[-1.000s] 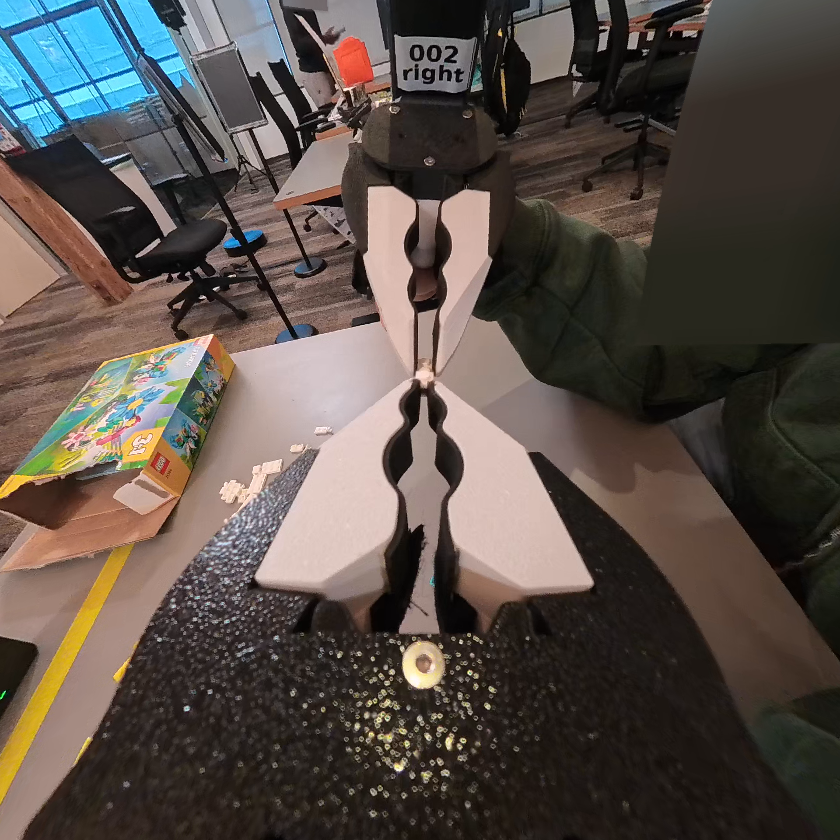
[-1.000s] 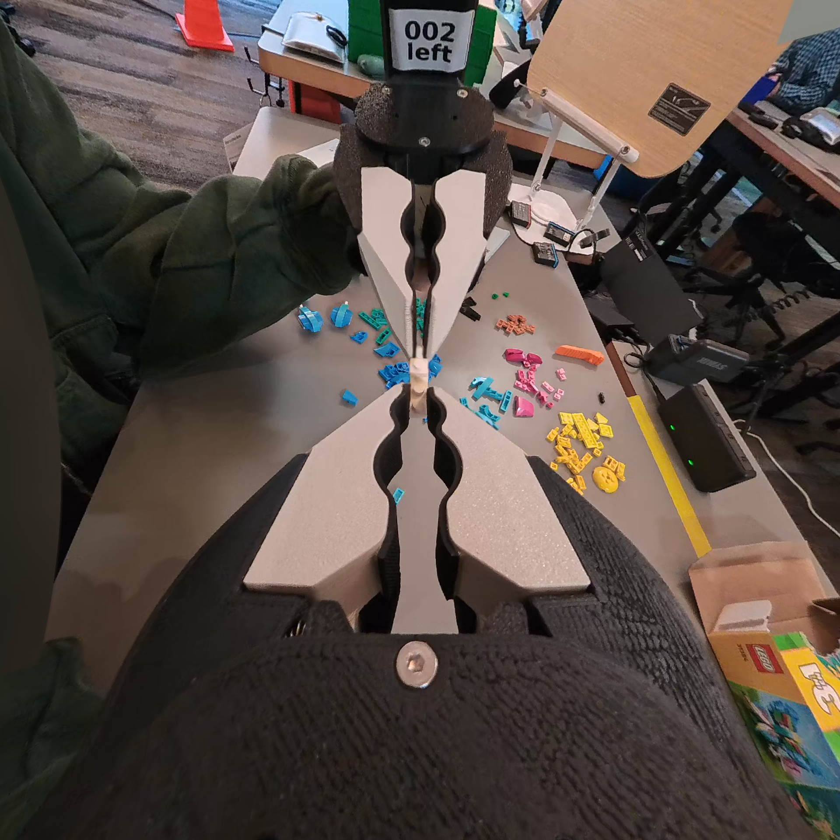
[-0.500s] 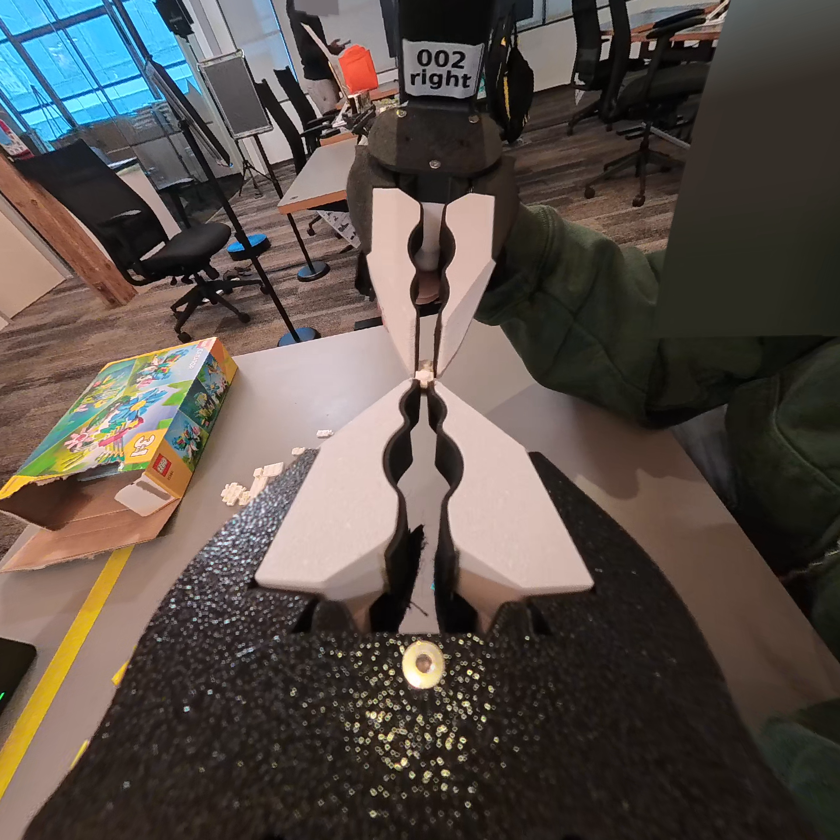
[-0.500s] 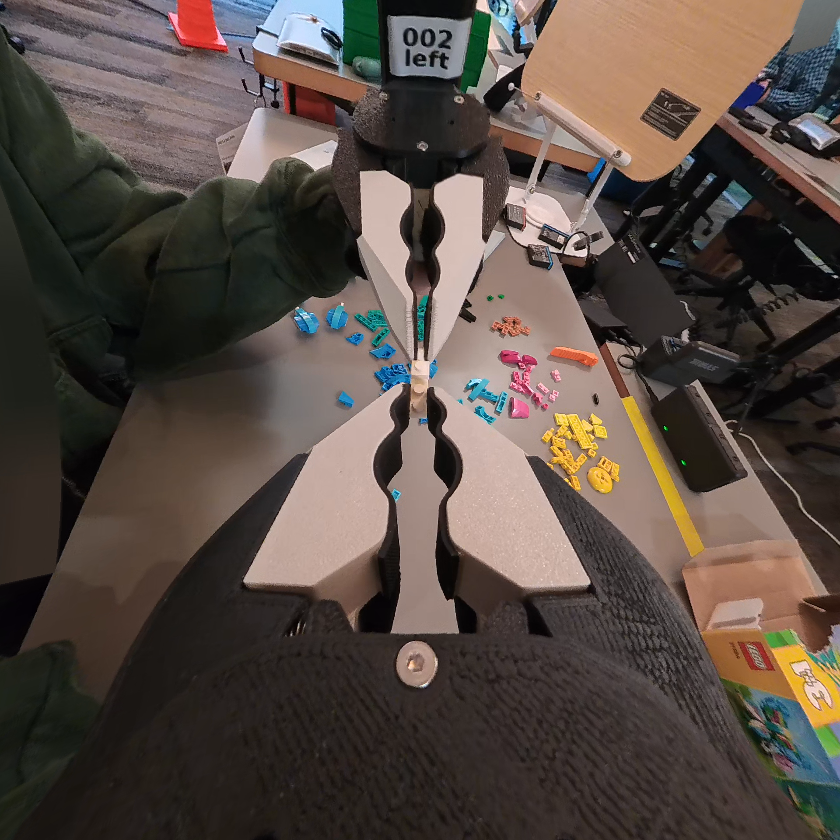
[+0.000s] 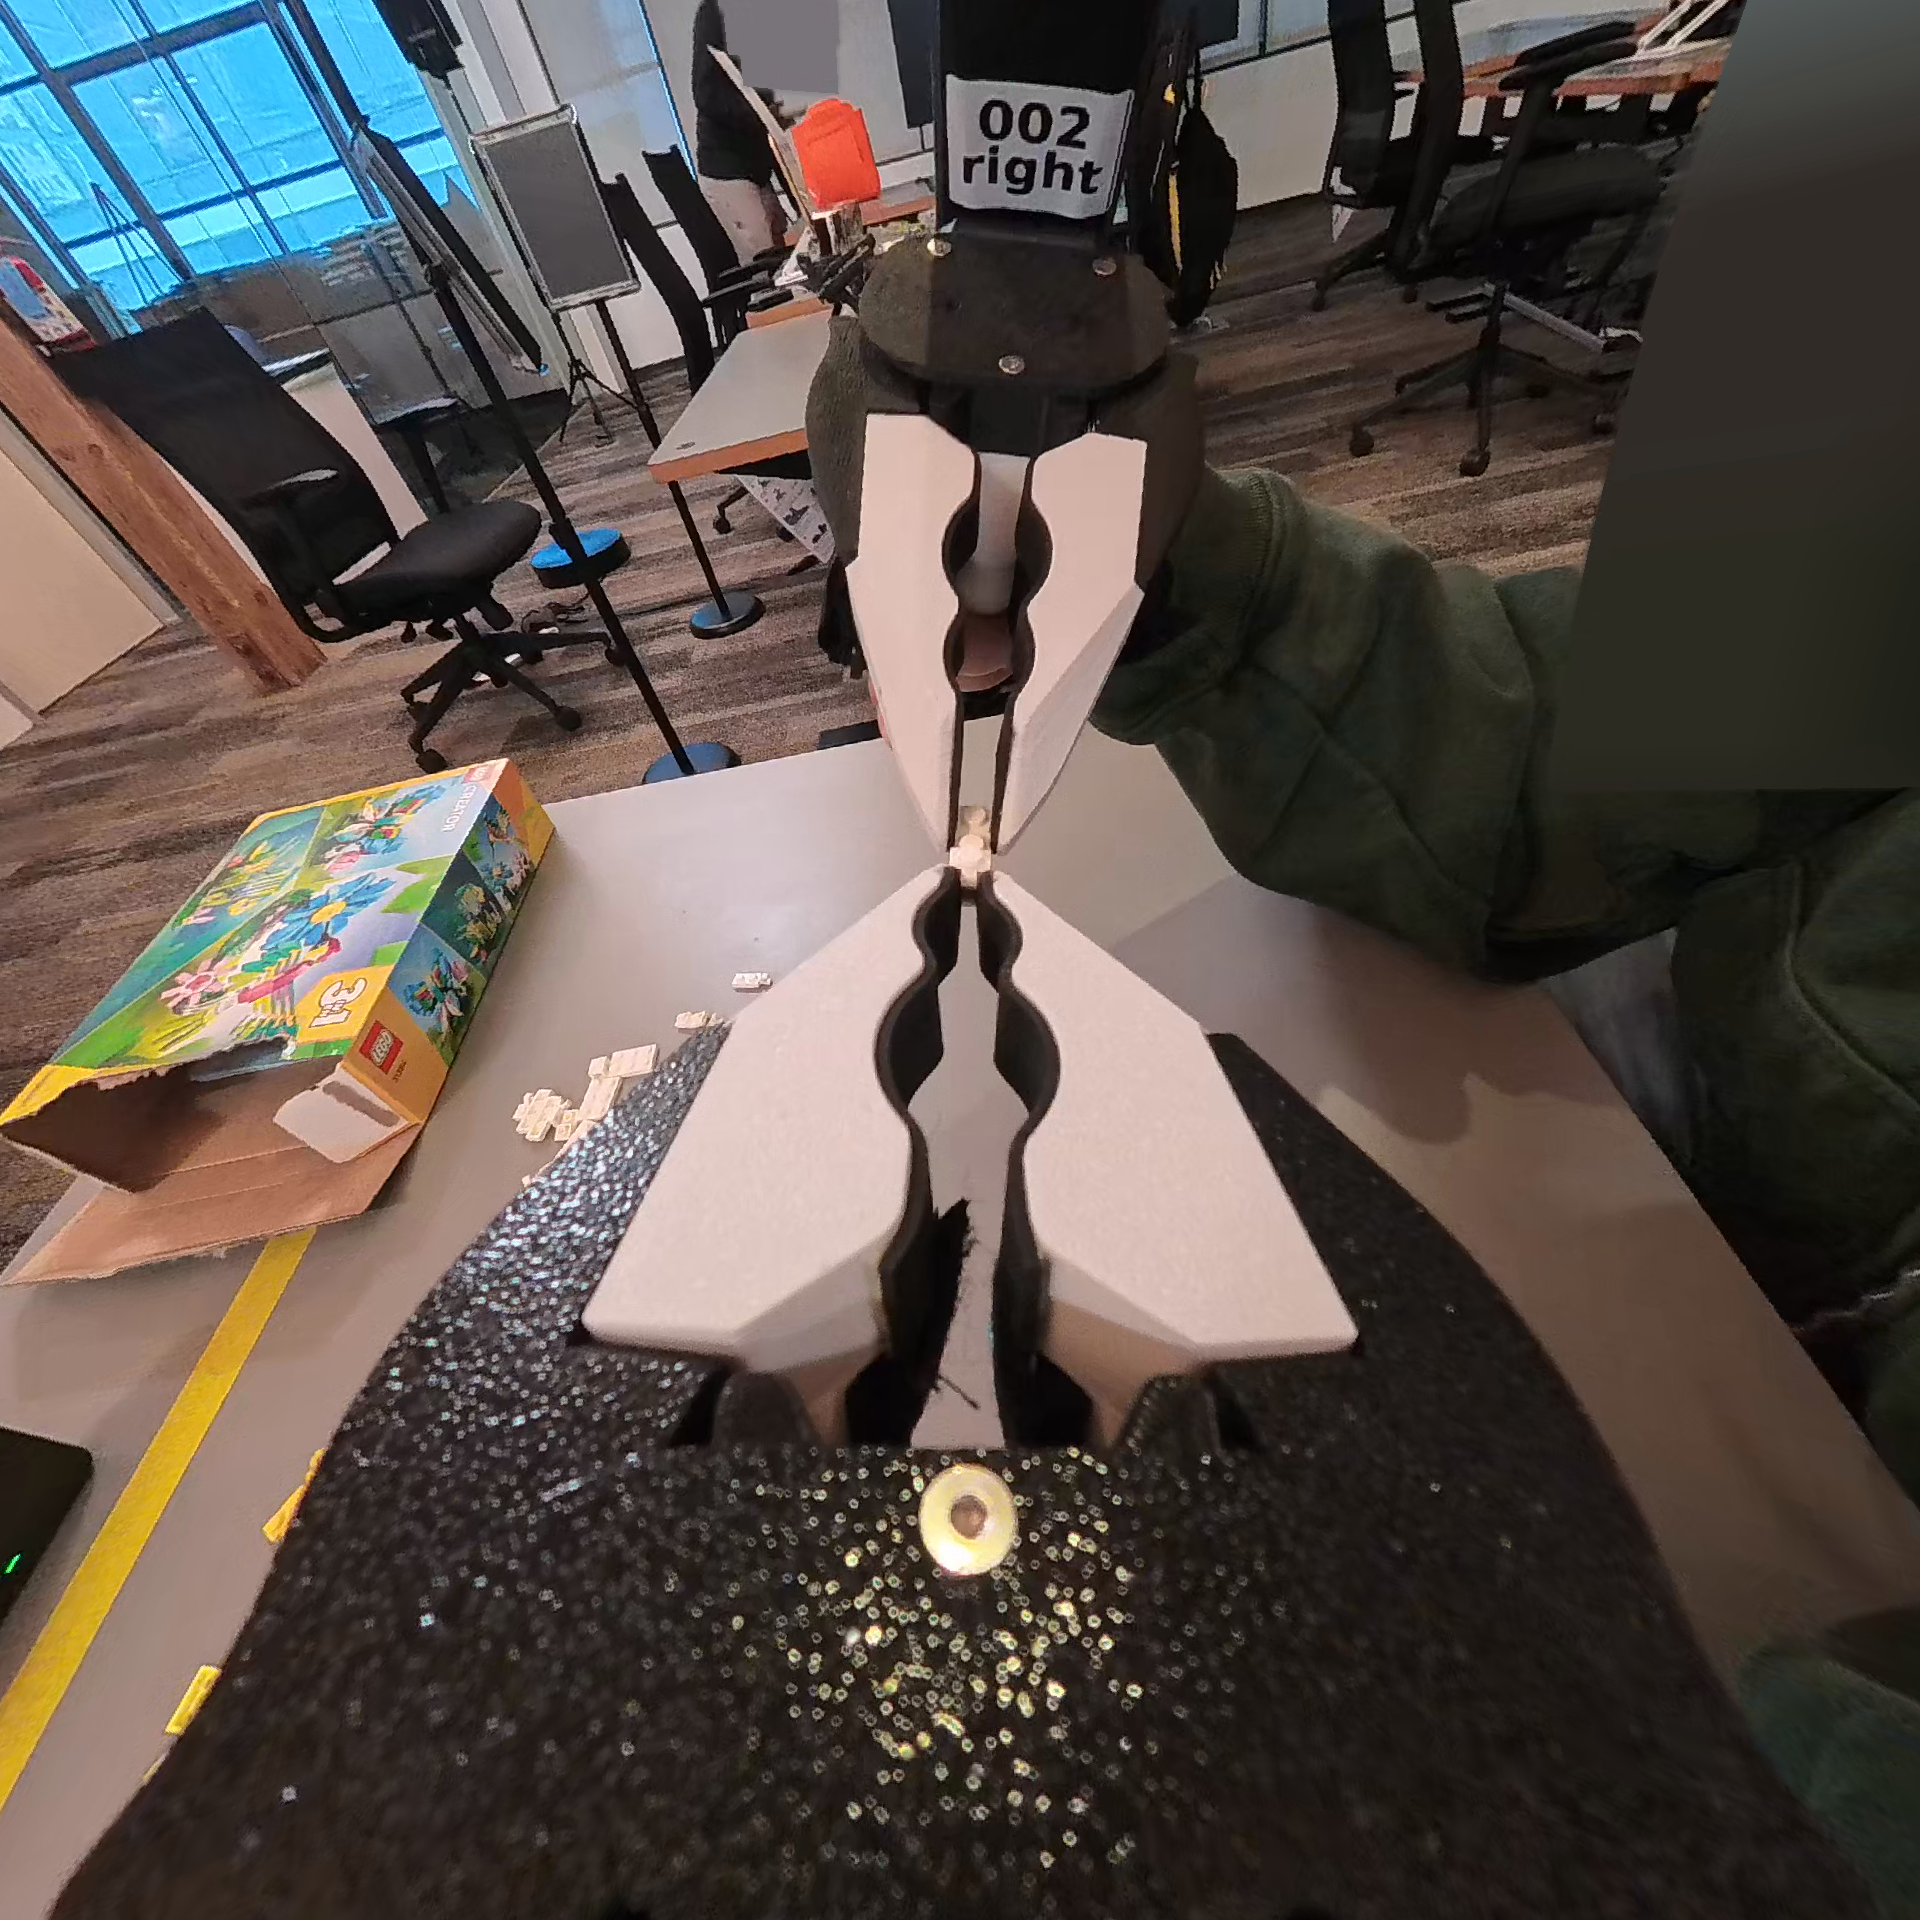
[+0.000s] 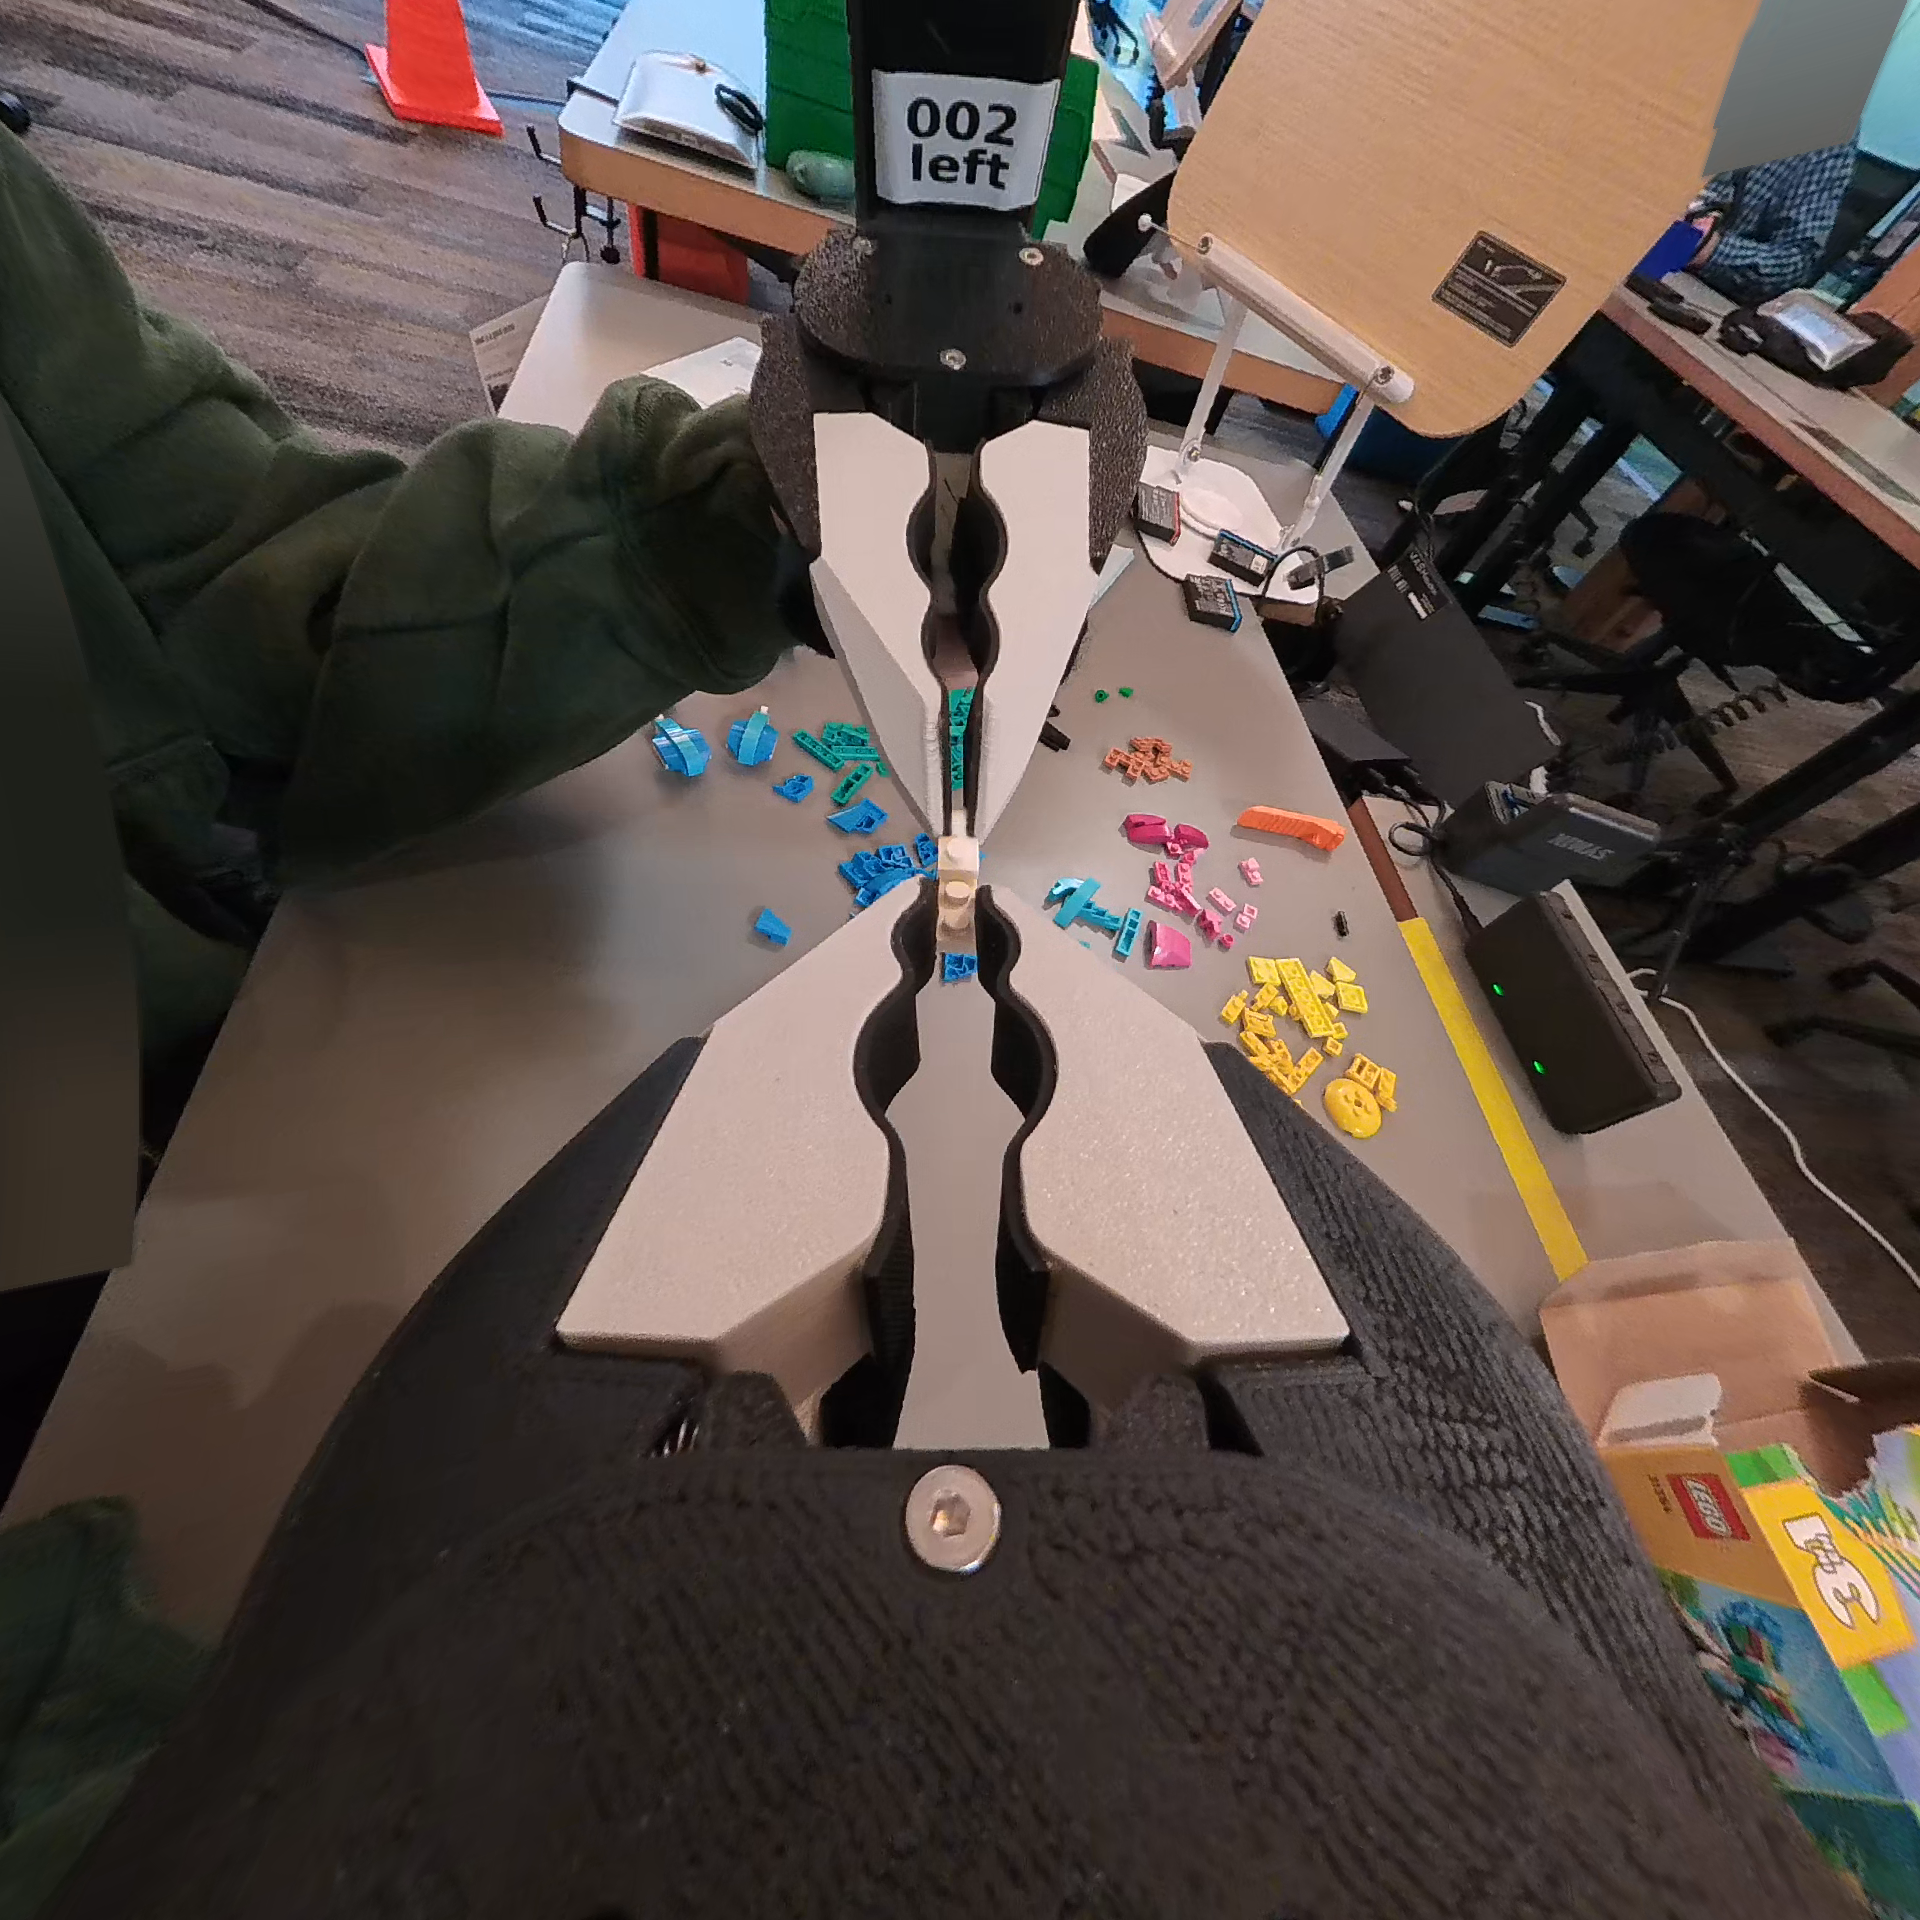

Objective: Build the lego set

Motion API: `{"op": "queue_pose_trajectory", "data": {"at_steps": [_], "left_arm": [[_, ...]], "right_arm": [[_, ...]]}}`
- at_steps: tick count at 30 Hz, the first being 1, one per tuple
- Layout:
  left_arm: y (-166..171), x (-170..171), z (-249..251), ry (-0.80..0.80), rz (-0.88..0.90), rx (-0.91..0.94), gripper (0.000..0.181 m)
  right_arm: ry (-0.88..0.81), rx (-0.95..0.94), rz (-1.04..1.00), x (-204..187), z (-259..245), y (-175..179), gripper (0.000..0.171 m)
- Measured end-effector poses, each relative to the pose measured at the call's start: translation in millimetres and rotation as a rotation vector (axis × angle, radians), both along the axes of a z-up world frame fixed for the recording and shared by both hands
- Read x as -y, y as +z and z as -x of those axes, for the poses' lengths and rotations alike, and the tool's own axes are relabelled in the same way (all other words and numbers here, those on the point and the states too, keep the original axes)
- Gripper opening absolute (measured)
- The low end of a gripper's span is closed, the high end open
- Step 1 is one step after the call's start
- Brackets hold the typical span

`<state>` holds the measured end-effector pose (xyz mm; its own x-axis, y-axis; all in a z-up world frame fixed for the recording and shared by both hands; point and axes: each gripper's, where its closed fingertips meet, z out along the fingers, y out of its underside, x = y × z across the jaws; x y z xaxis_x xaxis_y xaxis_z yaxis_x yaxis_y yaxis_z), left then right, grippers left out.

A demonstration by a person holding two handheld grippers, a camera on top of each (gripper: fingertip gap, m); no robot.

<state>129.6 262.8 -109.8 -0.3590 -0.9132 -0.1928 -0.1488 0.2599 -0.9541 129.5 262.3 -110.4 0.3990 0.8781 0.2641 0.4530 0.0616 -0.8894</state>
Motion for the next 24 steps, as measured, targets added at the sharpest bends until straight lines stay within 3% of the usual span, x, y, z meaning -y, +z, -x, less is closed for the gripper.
{"op": "queue_pose_trajectory", "data": {"at_steps": [12, 24], "left_arm": [[24.5, 1.9, -1.2, 0.012, 0.008, 0.134, 0.001], [24.4, 0.8, -0.1, 0.027, 0.006, 0.124, 0.0]], "right_arm": [[0.028, -0.142, -0.061, 1.7, -1.7, 23.7, 0.005], [0.032, -0.15, -0.051, 0.3, -0.1, 22.2, 0.005]]}}
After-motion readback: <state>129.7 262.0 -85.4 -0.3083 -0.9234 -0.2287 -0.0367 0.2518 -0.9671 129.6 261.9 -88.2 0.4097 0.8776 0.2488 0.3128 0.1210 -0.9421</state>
